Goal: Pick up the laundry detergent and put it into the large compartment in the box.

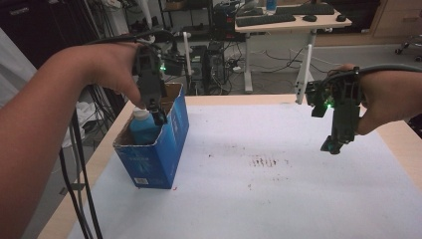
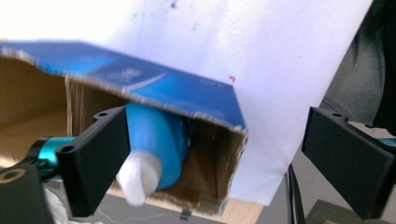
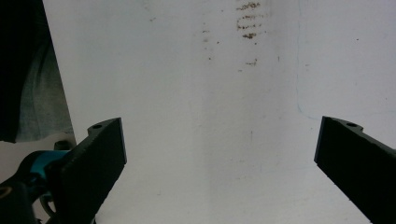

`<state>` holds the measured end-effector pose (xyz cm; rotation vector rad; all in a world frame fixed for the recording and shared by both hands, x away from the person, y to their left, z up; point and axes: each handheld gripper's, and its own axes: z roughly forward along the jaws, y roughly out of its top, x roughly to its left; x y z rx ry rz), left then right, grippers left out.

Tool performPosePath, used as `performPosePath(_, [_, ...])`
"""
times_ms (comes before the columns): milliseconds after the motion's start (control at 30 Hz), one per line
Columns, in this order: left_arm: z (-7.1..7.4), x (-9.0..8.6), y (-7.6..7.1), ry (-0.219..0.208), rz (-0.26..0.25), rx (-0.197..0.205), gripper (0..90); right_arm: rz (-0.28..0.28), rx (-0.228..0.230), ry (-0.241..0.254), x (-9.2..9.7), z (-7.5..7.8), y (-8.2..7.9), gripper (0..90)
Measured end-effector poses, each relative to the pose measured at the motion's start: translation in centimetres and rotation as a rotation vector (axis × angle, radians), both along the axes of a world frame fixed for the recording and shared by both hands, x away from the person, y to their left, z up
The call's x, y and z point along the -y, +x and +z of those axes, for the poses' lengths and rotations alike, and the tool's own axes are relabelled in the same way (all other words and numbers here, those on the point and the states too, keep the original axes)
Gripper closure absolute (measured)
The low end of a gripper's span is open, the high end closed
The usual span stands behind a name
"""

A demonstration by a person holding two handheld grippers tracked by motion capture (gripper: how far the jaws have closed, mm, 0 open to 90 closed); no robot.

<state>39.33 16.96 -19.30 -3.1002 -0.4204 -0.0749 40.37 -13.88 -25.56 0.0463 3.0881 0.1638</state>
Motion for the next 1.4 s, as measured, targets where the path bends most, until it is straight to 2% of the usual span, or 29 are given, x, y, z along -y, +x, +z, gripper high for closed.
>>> performPosePath(233, [-0.1, 1.9, -0.2, -0.01, -0.037, 0.01, 2.2, -0.002, -0.001, -0.005, -0.1, 0.0, -0.1, 1.2])
performPosePath(267, [-0.3, 2.4, -0.3, -0.012, -0.055, 0.012, 2.2, -0.003, -0.001, -0.004, -0.1, 0.0, -0.2, 1.2])
performPosePath(533, [-1.2, 4.2, -0.6, -0.023, -0.114, -0.002, 1.7, 0.006, -0.006, 0.0, -0.5, 0.1, -0.2, 1.2])
performPosePath(667, [-2.2, 4.6, -0.6, -0.042, -0.13, -0.005, 1.6, 0.007, -0.004, 0.0, -0.6, 0.3, -0.2, 1.2])
performPosePath(833, [-3.4, 4.9, -0.6, -0.021, -0.15, -0.01, 1.6, 0.009, -0.007, -0.005, -0.7, 0.3, -0.3, 1.2])
performPosePath(1100, [-4.5, 5.2, -1.0, -0.05, -0.185, 0.002, 1.6, -0.001, -0.005, -0.007, -1.0, 0.4, -0.4, 1.2])
performPosePath(1167, [-4.9, 5.3, -1.1, -0.034, -0.196, 0.006, 1.6, -0.01, -0.004, -0.008, -1.2, 0.6, -0.5, 1.2])
performPosePath(1400, [-6.0, 5.4, -1.4, -0.037, -0.201, -0.002, 1.6, -0.005, 0.0, -0.019, -1.9, 0.8, -0.9, 1.2])
